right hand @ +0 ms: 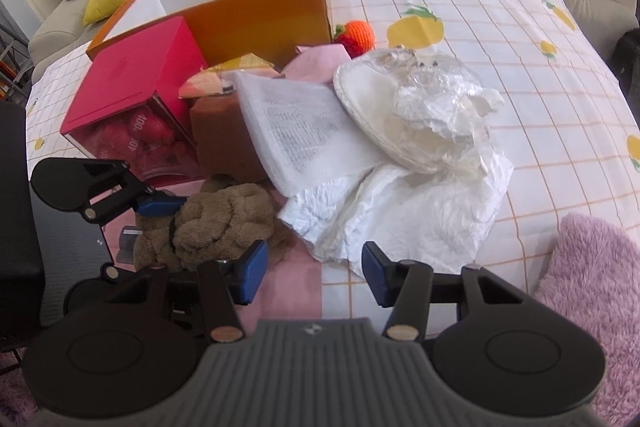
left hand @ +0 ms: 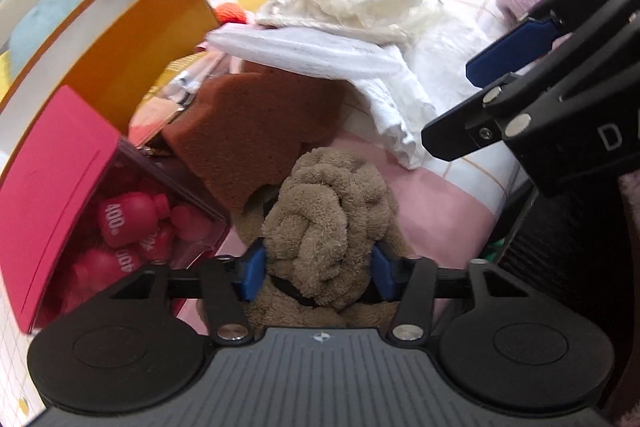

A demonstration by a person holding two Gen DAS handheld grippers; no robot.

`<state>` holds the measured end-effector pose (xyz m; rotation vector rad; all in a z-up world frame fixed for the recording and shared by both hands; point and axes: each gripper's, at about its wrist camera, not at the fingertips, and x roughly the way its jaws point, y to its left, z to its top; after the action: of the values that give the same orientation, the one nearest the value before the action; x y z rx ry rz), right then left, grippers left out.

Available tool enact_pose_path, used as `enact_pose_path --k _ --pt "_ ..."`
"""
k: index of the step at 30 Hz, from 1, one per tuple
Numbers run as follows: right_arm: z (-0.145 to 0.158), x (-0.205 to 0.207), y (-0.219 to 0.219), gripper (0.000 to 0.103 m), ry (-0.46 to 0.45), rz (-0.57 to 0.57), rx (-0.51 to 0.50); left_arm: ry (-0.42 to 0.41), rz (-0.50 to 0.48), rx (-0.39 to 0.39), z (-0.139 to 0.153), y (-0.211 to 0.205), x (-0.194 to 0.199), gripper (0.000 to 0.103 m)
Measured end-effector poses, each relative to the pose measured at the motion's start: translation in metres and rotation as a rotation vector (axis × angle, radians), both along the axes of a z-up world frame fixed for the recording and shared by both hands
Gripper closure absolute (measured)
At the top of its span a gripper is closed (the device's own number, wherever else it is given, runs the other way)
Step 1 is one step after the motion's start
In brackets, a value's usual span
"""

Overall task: Organize soft objects
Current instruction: 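Grasp the brown knotted plush toy with the left gripper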

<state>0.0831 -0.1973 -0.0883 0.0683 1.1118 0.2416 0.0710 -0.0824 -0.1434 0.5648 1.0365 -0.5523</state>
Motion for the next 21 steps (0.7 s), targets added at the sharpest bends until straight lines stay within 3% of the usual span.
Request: enact_pose_path --k 5,13,16,20,21 --pt "0.018 -0.001 0.008 0.051 -0.074 0.087 -0.004 0.001 0.152 -0.121 0.030 0.024 -0.007 0.051" --pt "0.053 0.013 0.042 0.052 -0.255 0.348 -0.080 -0.017 0.433 -0.259 0.081 0.077 -0.028 0.051" --pt "0.052 0.029 0.060 0.052 -0.274 0.461 -0.106 -0.045 0.527 -0.257 0.088 0.096 -0.030 0.051" --pt "0.031 0.042 0.097 0.051 -0.275 0.627 -0.215 -0.046 0.609 -0.249 0.090 0.118 -0.034 0.051" --pt "0.025 0.041 0.107 0.046 -0.286 0.673 -0.251 -0.043 0.621 -0.253 0.091 0.121 -0.033 0.051"
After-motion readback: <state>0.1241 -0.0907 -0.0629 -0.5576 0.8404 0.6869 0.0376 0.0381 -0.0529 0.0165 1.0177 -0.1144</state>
